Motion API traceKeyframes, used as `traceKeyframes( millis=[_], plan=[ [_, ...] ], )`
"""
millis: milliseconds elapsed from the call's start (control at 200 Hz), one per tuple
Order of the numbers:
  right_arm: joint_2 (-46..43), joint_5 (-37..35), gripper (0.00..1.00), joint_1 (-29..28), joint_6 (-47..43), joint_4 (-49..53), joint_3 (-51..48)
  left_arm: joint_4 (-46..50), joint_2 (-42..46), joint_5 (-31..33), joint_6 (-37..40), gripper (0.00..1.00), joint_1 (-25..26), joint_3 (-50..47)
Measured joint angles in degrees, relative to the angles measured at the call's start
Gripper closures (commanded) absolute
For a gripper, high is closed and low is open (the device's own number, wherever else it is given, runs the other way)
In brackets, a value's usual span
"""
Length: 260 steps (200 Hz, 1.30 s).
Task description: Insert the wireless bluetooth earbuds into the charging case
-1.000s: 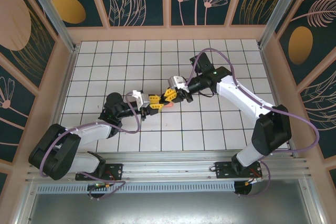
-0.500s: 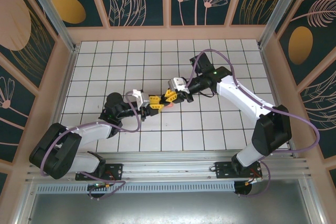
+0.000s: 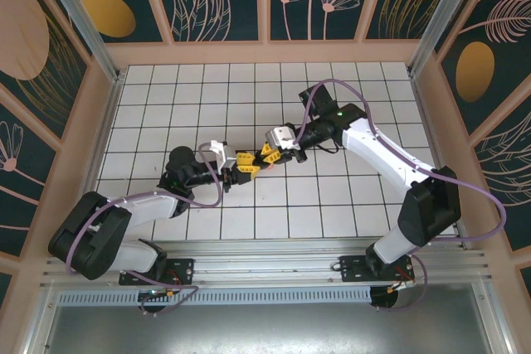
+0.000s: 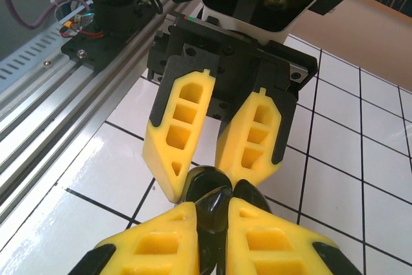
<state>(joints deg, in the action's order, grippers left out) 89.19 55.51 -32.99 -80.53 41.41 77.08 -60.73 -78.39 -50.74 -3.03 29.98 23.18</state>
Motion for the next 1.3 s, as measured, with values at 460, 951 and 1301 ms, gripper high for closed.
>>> traceKeyframes(
  millis=[460,951,1301],
  plan=[
    [2.54,-0.61,0.85,0.02,-7.26,6.08,4.57,-1.25,-0.55,-0.28,-0.57,0.76,0.04,0.09],
    [4.44,-4.33,0.83,0.35,-11.1,8.98,6.88,-1.29,-0.81,-0.5,-0.76,0.76,0.04,0.15],
    [4.74,-5.07,0.86,0.35,-11.78,9.01,7.72,-1.36,-1.07,-0.02,-0.7,0.76,0.04,0.46]
  ],
)
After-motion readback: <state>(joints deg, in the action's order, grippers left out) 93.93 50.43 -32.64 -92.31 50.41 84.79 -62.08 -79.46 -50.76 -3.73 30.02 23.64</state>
